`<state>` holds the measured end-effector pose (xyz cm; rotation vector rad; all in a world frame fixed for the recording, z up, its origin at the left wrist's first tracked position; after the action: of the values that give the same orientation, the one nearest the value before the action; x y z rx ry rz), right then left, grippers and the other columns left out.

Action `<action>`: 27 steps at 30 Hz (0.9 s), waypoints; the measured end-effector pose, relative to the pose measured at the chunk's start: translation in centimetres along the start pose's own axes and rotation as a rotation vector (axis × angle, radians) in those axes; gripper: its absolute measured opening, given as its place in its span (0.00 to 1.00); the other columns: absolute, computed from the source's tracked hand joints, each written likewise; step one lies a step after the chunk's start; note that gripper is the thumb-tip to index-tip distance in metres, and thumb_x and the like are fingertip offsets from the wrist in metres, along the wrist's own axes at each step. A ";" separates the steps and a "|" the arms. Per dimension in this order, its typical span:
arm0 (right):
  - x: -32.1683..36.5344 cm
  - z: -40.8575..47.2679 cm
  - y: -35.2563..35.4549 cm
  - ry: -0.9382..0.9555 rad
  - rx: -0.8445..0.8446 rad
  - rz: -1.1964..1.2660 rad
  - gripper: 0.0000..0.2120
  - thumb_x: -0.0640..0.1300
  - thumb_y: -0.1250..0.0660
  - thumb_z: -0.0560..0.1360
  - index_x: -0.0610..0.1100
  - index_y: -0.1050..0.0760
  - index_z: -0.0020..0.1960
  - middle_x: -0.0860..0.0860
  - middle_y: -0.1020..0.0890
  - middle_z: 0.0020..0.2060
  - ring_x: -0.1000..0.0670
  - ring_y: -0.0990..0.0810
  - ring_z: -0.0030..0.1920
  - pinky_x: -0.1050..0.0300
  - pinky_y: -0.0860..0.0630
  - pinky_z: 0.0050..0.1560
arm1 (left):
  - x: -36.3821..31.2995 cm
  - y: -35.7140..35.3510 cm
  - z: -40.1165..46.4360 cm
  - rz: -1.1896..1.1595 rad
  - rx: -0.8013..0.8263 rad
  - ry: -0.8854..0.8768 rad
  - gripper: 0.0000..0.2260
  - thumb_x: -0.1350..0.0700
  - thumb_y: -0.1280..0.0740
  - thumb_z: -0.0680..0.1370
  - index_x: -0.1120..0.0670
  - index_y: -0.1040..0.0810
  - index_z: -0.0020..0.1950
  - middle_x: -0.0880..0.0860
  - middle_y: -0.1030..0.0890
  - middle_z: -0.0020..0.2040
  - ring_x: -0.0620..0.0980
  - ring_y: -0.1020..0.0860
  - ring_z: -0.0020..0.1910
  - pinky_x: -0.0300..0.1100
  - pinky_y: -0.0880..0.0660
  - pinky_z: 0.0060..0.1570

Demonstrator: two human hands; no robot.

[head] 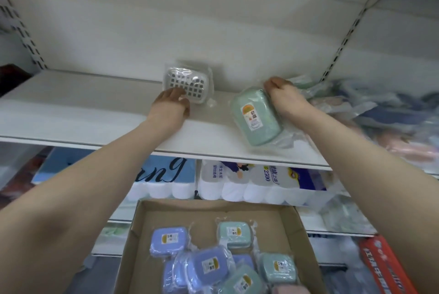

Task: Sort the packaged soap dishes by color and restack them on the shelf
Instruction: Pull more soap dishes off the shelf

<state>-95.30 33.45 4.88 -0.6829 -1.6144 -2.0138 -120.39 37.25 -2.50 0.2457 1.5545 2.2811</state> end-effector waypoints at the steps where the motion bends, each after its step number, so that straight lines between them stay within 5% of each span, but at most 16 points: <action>1: -1.0 0.4 -0.4 -0.070 0.010 0.011 0.12 0.45 0.44 0.81 0.40 0.27 0.45 0.43 0.23 0.47 0.44 0.27 0.49 0.55 0.32 0.46 | 0.0 0.2 -0.3 0.002 0.004 0.006 0.08 0.58 0.32 0.76 0.57 0.20 0.54 0.58 0.28 0.67 0.63 0.30 0.66 0.54 0.31 0.63; 6: -4.9 1.7 -1.7 -0.235 -0.016 -0.166 0.17 0.49 0.44 0.81 0.39 0.25 0.60 0.38 0.22 0.59 0.38 0.24 0.59 0.53 0.30 0.54 | 0.1 2.2 0.7 -0.017 -0.155 -0.043 0.22 0.61 0.27 0.70 0.57 0.24 0.63 0.59 0.26 0.65 0.63 0.26 0.60 0.55 0.25 0.54; 11: -5.4 1.6 -1.8 -0.268 -0.030 -0.282 0.19 0.54 0.49 0.82 0.42 0.27 0.60 0.38 0.23 0.60 0.37 0.25 0.60 0.51 0.33 0.51 | 0.8 -0.8 4.2 0.048 0.034 -0.052 0.32 0.56 0.29 0.74 0.55 0.37 0.76 0.59 0.39 0.76 0.60 0.41 0.75 0.53 0.41 0.71; 14: -4.5 0.7 -3.1 -0.227 0.064 -0.391 0.26 0.62 0.51 0.80 0.45 0.27 0.62 0.39 0.22 0.61 0.37 0.25 0.61 0.49 0.31 0.56 | 1.7 -2.8 5.6 0.095 0.144 0.022 0.30 0.52 0.33 0.78 0.54 0.41 0.77 0.55 0.43 0.78 0.56 0.47 0.77 0.49 0.49 0.74; 18: -4.1 -1.9 -5.3 -0.206 0.201 -0.496 0.40 0.77 0.46 0.69 0.46 0.30 0.64 0.43 0.22 0.61 0.40 0.24 0.62 0.49 0.29 0.57 | 1.6 -2.4 6.4 0.013 0.034 0.045 0.19 0.56 0.34 0.78 0.57 0.29 0.68 0.57 0.30 0.71 0.57 0.41 0.75 0.47 0.47 0.72; 22: -4.5 -3.6 -6.2 -0.215 0.262 -0.521 0.49 0.74 0.34 0.66 0.48 0.44 0.76 0.41 0.29 0.66 0.40 0.28 0.66 0.50 0.31 0.63 | -0.7 -0.8 5.2 -0.013 -0.019 -0.021 0.16 0.51 0.40 0.81 0.55 0.28 0.66 0.58 0.23 0.63 0.57 0.33 0.71 0.50 0.46 0.72; 27: -4.9 -3.9 -5.0 -0.203 0.180 -0.414 0.37 0.62 0.30 0.68 0.50 0.37 0.71 0.42 0.27 0.65 0.42 0.26 0.63 0.53 0.30 0.59 | -4.3 4.9 2.6 -0.169 -0.075 -0.020 0.14 0.47 0.48 0.81 0.52 0.28 0.57 0.57 0.20 0.51 0.62 0.23 0.48 0.49 0.30 0.46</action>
<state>-95.10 30.93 -2.71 -0.5323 -2.1762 -2.0884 -116.53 36.15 3.27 0.1125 1.4197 2.1926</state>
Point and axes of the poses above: each hand's wrist, its own z-axis towards the middle knuckle, its own y-axis out of the back of the hand, x = y × z, the point moved 10 cm from there along z, towards the middle knuckle
